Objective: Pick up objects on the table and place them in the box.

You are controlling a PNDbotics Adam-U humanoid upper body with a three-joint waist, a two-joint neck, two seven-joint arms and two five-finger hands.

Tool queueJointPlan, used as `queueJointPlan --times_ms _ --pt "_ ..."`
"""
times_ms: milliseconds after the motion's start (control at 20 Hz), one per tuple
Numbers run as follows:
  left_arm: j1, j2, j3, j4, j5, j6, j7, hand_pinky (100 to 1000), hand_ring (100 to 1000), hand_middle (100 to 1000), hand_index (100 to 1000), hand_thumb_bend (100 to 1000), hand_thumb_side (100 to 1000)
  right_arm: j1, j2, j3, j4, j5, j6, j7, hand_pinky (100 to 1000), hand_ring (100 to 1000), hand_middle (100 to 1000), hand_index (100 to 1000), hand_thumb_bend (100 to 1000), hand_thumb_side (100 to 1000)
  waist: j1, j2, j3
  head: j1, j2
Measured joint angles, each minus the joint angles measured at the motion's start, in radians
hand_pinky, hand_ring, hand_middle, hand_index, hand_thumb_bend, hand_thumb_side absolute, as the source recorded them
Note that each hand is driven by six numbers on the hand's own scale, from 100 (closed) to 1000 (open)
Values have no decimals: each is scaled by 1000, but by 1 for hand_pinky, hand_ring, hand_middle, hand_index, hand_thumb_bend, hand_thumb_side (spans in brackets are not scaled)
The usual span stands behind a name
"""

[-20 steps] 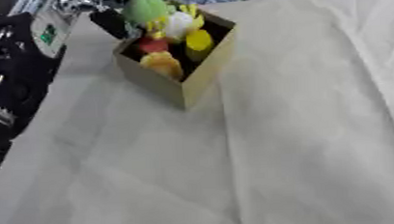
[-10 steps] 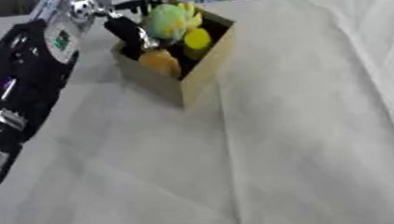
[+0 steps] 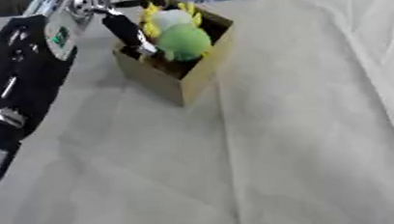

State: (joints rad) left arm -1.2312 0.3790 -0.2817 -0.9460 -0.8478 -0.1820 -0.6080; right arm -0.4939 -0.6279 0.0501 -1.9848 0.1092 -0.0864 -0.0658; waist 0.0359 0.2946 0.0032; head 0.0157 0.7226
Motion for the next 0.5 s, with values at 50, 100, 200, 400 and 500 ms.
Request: queueJointPlan --times_ms 50,100,200,400,500 --pt "0 1 10 -17 -2 4 9 805 770 751 831 460 544 -1 0 0 0 -1 0 0 951 730 666 803 100 521 -1 -2 3 -1 3" --pt "-1 3 23 -35 -2 10 20 803 767 748 828 454 544 -4 1 1 0 -2 0 1 951 730 666 803 100 521 -2 -4 7 -4 7" --pt "-2 18 58 -77 6 26 45 783 746 728 813 395 510 -5 1 3 0 -4 1 2 950 732 668 804 100 519 -6 -8 15 -13 8" --pt "12 87 144 -167 50 73 99 753 727 711 809 380 471 -2 1 3 0 -4 3 3 951 733 670 810 100 519 -17 -19 48 -49 17" --pt "49 130 189 -212 75 99 126 743 715 700 809 381 472 2 1 2 0 -4 5 0 951 733 670 810 100 519 -25 -24 63 -69 17"
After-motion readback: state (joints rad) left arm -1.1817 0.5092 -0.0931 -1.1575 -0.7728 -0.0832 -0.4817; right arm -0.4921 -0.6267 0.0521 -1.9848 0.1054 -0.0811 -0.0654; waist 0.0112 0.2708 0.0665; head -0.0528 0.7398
